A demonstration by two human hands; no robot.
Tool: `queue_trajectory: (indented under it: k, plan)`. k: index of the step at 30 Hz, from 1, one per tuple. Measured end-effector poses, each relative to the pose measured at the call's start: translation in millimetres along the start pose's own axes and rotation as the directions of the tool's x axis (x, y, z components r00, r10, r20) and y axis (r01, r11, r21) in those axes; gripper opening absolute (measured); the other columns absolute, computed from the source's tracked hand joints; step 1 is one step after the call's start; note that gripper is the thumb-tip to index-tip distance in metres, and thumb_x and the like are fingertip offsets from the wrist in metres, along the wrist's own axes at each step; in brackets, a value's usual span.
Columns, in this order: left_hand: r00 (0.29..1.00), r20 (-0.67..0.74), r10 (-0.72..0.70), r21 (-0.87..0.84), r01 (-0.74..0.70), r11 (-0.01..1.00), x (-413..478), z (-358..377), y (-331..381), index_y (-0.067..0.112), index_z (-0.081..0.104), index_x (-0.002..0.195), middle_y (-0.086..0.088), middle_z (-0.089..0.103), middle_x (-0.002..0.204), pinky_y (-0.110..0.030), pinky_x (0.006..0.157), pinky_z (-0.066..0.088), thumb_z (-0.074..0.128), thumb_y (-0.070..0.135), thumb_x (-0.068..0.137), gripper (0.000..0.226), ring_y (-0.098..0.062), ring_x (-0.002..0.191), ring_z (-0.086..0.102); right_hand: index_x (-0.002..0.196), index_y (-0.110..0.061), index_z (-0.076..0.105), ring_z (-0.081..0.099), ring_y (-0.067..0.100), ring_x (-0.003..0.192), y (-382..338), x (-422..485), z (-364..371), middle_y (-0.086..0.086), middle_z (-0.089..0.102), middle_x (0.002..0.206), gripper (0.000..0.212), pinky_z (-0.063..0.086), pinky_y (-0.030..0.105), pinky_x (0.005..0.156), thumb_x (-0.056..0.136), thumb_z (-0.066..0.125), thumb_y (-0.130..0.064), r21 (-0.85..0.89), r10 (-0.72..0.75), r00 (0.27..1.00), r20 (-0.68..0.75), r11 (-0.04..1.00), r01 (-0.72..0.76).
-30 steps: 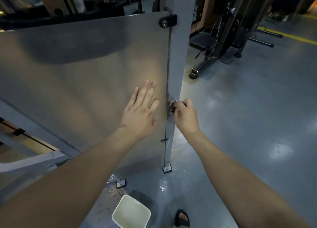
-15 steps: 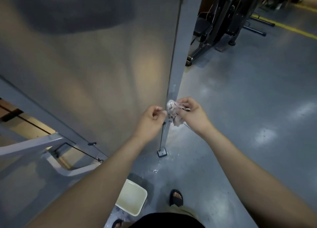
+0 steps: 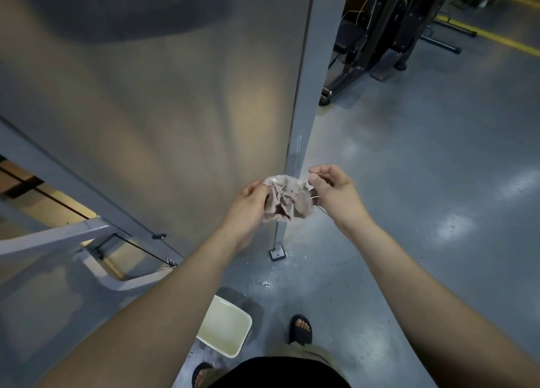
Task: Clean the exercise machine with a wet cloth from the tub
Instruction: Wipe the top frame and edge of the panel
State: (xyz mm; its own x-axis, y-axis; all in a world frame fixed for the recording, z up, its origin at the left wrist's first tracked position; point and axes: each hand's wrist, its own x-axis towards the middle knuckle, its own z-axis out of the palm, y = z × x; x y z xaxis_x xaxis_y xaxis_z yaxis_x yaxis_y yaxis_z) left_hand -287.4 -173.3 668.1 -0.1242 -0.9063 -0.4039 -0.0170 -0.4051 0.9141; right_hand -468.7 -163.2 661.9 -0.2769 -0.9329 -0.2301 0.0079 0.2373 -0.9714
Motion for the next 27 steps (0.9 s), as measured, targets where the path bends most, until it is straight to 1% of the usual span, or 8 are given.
queue_trajectory:
  k: [3,5,7,11,17,20,23,27]
  plan:
    - [0.999,0.040,-0.026,-0.051,0.028,0.998,0.9,-3.7,0.4,0.011,0.060,0.089,-0.012,0.057,0.080,-0.029,0.057,0.041,0.053,0.014,0.095,0.010,-0.023,0.070,0.057,0.106,-0.019,0.068,0.066,0.016,0.077,0.1,-4.3,-2.0,-0.001,0.069,0.095,0.011,0.055,0.034,0.072,0.104,0.059,-0.023,0.014,0.032,0.990,0.137,0.999,-0.034]
    - [0.998,0.053,-0.035,-0.093,0.040,0.995,-0.3,-3.5,0.7,0.011,0.058,0.084,-0.009,0.058,0.071,-0.027,0.053,0.039,0.053,0.008,0.097,0.015,-0.021,0.058,0.056,0.114,-0.023,0.068,0.067,0.015,0.082,3.4,-6.2,-3.4,-0.003,0.069,0.099,0.014,0.055,0.035,0.075,0.101,0.063,-0.028,0.022,0.052,0.974,0.221,0.998,-0.059]
    - [0.997,0.072,-0.021,-0.120,0.030,0.992,-1.3,-2.8,0.7,0.013,0.060,0.083,-0.003,0.062,0.065,-0.022,0.047,0.043,0.051,0.002,0.100,0.022,-0.016,0.053,0.058,0.121,-0.025,0.066,0.068,0.015,0.087,6.8,-7.8,-3.6,-0.003,0.067,0.102,0.026,0.055,0.035,0.077,0.097,0.070,-0.032,-0.013,0.049,0.961,0.274,0.999,-0.047]
    - [0.988,0.152,-0.008,-0.119,0.026,0.993,-1.4,-2.9,-3.0,0.014,0.066,0.095,-0.004,0.071,0.079,-0.028,0.059,0.052,0.061,0.006,0.100,0.011,-0.017,0.066,0.066,0.123,-0.037,0.064,0.071,0.017,0.094,11.8,-10.2,-5.9,-0.007,0.065,0.116,0.035,0.059,0.035,0.082,0.090,0.077,-0.038,-0.107,-0.006,0.950,0.312,0.993,0.042]
    - [0.977,0.212,0.001,-0.127,0.027,0.991,-2.8,3.0,-4.5,0.008,0.064,0.089,-0.012,0.070,0.082,-0.028,0.061,0.056,0.070,0.010,0.094,0.008,-0.022,0.068,0.066,0.104,-0.016,0.067,0.068,0.016,0.084,12.8,-15.8,-9.8,0.005,0.070,0.099,0.014,0.058,0.031,0.079,0.094,0.073,-0.008,-0.028,-0.026,0.919,0.394,0.999,0.040]
    - [0.980,0.198,0.015,-0.225,0.031,0.974,-1.2,4.5,-7.0,0.005,0.067,0.101,-0.020,0.065,0.094,-0.030,0.067,0.057,0.060,0.005,0.100,0.007,-0.026,0.077,0.064,0.094,-0.021,0.070,0.065,0.019,0.080,16.3,-12.1,-12.9,0.005,0.070,0.093,0.020,0.055,0.031,0.072,0.090,0.066,-0.002,0.013,-0.023,0.941,0.338,1.000,0.020]
    - [0.996,0.075,0.057,0.002,-0.058,0.998,4.9,1.3,-15.8,0.019,0.064,0.112,-0.008,0.061,0.110,-0.028,0.074,0.056,0.059,0.000,0.099,0.024,-0.018,0.089,0.063,0.089,-0.023,0.072,0.065,0.018,0.071,17.2,-11.0,-17.6,0.002,0.070,0.084,0.031,0.054,0.030,0.062,0.094,0.058,0.005,0.132,0.012,0.940,0.340,0.989,-0.061]
    - [0.979,0.202,0.032,0.195,-0.072,0.978,6.2,2.5,-22.9,0.026,0.069,0.112,0.006,0.071,0.108,-0.026,0.092,0.051,0.066,0.008,0.095,0.025,-0.008,0.095,0.064,0.094,-0.011,0.063,0.064,0.023,0.069,18.7,-10.7,-19.1,0.007,0.067,0.085,0.025,0.053,0.034,0.059,0.098,0.052,0.011,0.267,0.035,0.931,0.363,0.953,-0.140]
